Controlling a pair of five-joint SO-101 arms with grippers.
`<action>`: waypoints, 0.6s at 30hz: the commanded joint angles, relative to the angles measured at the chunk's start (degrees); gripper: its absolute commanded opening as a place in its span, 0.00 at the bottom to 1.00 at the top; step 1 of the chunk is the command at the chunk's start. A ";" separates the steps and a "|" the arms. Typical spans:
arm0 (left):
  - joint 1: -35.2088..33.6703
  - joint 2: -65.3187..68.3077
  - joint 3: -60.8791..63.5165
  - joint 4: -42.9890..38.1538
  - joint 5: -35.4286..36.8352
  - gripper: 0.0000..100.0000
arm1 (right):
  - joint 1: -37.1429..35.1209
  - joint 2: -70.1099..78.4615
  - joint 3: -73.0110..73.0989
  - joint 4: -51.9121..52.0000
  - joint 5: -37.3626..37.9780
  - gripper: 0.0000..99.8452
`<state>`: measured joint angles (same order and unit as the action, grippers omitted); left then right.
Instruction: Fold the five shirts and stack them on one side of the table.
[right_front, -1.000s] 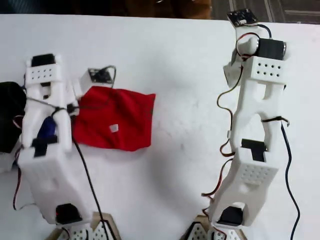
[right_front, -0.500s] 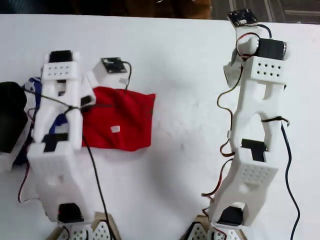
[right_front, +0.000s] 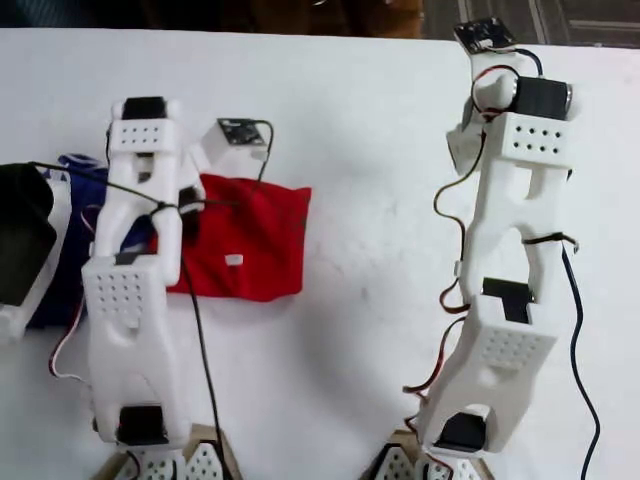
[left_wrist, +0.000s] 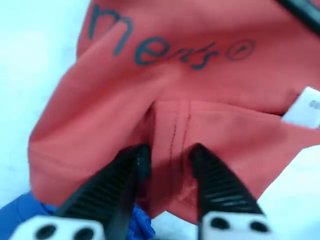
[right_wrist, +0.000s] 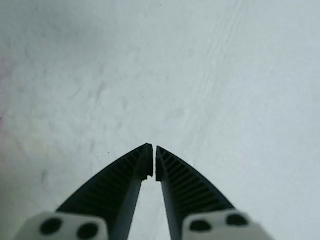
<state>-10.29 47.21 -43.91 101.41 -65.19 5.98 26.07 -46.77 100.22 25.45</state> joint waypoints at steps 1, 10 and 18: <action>0.09 -2.29 -1.71 1.14 -0.26 0.02 | 0.48 -3.65 -0.18 1.10 -0.09 0.02; -0.62 -2.46 -1.63 1.23 -1.23 0.04 | 0.66 -3.38 -0.18 1.10 -0.09 0.02; -4.48 -11.16 14.81 1.14 -11.16 0.04 | 0.66 -3.38 -0.18 1.10 0.00 0.02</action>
<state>-12.31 43.16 -34.33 101.41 -72.92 5.98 26.07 -46.77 100.22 25.45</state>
